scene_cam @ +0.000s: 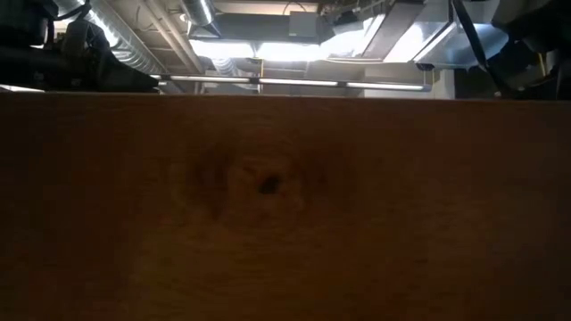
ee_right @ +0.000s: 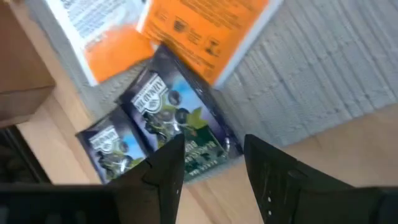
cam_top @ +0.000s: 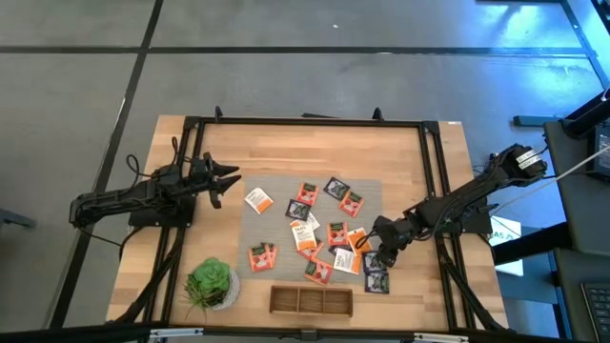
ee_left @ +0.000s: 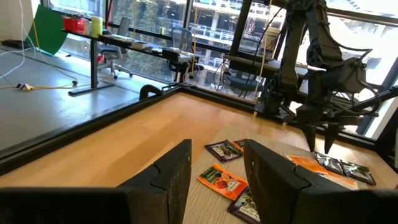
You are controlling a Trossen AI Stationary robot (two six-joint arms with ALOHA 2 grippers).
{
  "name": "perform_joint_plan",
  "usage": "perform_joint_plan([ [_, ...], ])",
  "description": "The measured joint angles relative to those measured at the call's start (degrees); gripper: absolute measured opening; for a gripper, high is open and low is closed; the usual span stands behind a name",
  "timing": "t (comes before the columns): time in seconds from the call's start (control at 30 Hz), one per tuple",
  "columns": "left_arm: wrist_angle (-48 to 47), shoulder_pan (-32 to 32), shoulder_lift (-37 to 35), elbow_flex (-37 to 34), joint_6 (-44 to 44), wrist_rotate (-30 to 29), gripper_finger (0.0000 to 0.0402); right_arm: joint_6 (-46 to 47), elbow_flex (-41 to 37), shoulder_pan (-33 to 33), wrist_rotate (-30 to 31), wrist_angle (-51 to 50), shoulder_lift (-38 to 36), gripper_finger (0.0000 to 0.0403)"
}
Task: Pick & Place Tea
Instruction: Put the black tea bag into the right section of the wooden organizer
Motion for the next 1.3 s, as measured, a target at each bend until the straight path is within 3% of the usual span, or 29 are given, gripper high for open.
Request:
perform_joint_plan([
  [0.73,0.00,0.00,0.00,0.00,0.03,-0.13,0.0143,-0.15,0.00,0.00,0.08,-0.51,0.04,0.0167],
  [1.3,-0.01,0.01,0.00,-0.01,0.05,-0.16,0.0143,-1.39,0.00,2.69,4.11,-0.54,0.04,0.0167],
])
